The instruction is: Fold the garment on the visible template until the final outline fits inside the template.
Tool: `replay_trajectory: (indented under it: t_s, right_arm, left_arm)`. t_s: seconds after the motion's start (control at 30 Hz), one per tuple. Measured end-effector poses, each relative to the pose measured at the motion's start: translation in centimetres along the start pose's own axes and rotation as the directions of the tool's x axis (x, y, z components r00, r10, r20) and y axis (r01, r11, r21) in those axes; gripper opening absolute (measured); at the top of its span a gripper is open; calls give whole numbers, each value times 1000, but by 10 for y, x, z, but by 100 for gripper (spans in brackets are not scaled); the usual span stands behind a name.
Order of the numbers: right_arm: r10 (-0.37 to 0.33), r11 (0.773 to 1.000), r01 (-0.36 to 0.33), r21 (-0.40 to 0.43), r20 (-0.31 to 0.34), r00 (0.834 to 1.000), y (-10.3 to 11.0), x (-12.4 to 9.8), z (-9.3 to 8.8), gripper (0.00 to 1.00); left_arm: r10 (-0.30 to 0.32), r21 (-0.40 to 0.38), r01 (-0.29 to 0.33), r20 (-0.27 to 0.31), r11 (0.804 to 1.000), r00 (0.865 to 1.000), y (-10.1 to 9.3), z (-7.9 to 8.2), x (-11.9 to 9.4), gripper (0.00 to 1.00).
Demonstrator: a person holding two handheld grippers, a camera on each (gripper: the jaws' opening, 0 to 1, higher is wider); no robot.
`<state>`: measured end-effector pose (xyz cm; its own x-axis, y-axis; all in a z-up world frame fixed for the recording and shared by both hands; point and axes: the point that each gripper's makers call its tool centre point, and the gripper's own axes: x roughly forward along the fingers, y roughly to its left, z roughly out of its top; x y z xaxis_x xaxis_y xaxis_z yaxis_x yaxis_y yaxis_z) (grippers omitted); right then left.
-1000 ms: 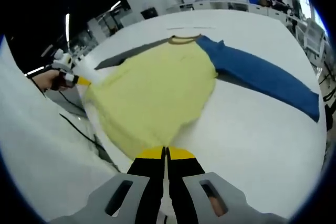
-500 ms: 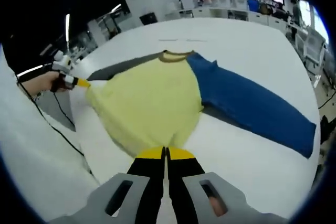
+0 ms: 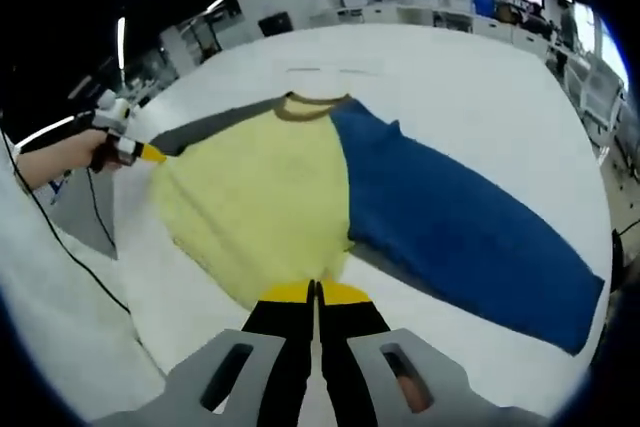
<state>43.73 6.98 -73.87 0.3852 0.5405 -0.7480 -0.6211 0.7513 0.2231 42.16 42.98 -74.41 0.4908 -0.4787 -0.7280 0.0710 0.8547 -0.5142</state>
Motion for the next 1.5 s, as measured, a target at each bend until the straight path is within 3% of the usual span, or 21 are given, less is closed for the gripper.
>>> replay_trajectory:
  t_s: [0.23, 0.63, 0.9, 1.07, 1.27, 1.4, 1.5]
  right_arm:
    - [-15, 1000, 15, 17, -22, 1000, -9, 12, 1, 2]
    - [-36, 999, 37, 22, -58, 998, -12, 22, -12, 2]
    - [-46, 999, 44, -24, -55, 997, -13, 24, -12, 2]
    - [-54, 993, 48, -104, -55, 997, -11, 24, -12, 2]
    - [-60, 993, 54, -107, -53, 997, -11, 25, -11, 2]
    - [-101, 989, 96, -110, -42, 994, -16, 23, -10, 9]
    - [-118, 988, 114, -102, -36, 992, -18, 19, -11, 17]
  left_arm:
    - [17, 0, -17, -14, 1000, 1000, 4, 0, 6, 0]
    - [30, -6, -30, -26, 1000, 999, 9, -3, 13, 0]
    - [27, 34, -26, -30, 999, 999, 9, -3, 14, 0]
    - [28, 37, -27, -28, 999, 999, 8, -3, 15, 0]
    - [16, 23, -15, -30, 1000, 999, 5, -3, 18, 0]
    - [43, 97, -40, -22, 995, 999, 5, -1, 16, 1]
    - [52, 97, -51, -4, 994, 999, 3, 1, 12, 4]
